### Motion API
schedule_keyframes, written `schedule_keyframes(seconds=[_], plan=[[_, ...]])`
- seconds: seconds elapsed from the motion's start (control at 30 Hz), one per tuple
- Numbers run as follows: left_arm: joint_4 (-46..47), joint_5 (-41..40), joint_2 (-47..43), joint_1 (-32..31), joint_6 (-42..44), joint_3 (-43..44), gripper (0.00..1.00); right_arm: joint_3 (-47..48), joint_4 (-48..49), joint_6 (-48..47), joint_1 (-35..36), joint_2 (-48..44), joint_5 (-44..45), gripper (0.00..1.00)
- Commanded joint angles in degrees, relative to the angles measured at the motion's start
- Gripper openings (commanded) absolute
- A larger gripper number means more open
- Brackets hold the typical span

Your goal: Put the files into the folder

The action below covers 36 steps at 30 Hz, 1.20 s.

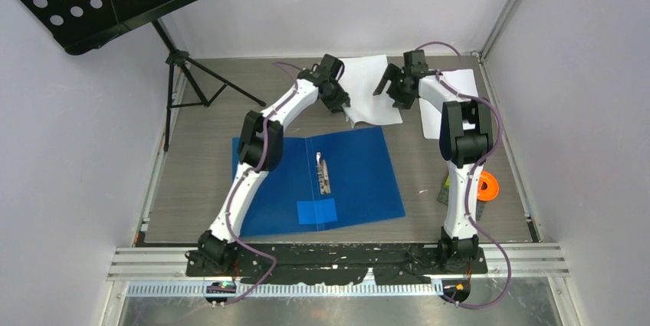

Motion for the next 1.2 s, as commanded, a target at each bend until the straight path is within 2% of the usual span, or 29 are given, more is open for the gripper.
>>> schedule_keyframes(seconds=[0.0,0.07,0.13,0.37,0.47,0.6,0.7,0.87,1.17], plan=[[-2.5,0.5,-3.0,0.3,1.1,-1.3,0.23,-1.5,-2.0,1.0,1.0,1.7,-4.5,0.87],[-2.2,1.1,-3.3,0.4,0.9,-1.3,0.14,-0.8,-2.2,0.5,0.9,1.5,-5.8,0.87],[-1.4,2.0,-4.0,1.0,0.8,-1.5,0.0,-0.3,-2.2,0.0,0.8,0.6,-6.7,0.87],[6.7,11.1,-12.1,4.3,0.3,-8.9,0.0,-3.3,-1.5,-1.7,-3.1,-7.7,-9.7,0.88],[11.7,16.6,-17.5,5.8,-0.6,-14.5,0.0,-10.4,3.0,-1.1,-5.6,-11.8,-12.0,0.91],[13.8,21.9,-22.2,6.5,-1.4,-18.8,0.0,-16.7,8.8,0.5,-6.7,-13.6,-19.8,0.92],[17.7,24.7,-26.8,6.5,-2.8,-25.9,0.0,-21.8,18.6,5.7,-6.7,-14.9,-26.3,0.92],[25.3,28.6,-32.1,6.6,-6.4,-36.3,0.0,-26.3,27.5,13.8,-6.7,-14.4,-33.8,0.92],[30.3,29.0,-39.1,4.6,-6.2,-50.0,0.0,-37.2,46.2,27.8,-4.6,-17.3,-39.5,0.91]])
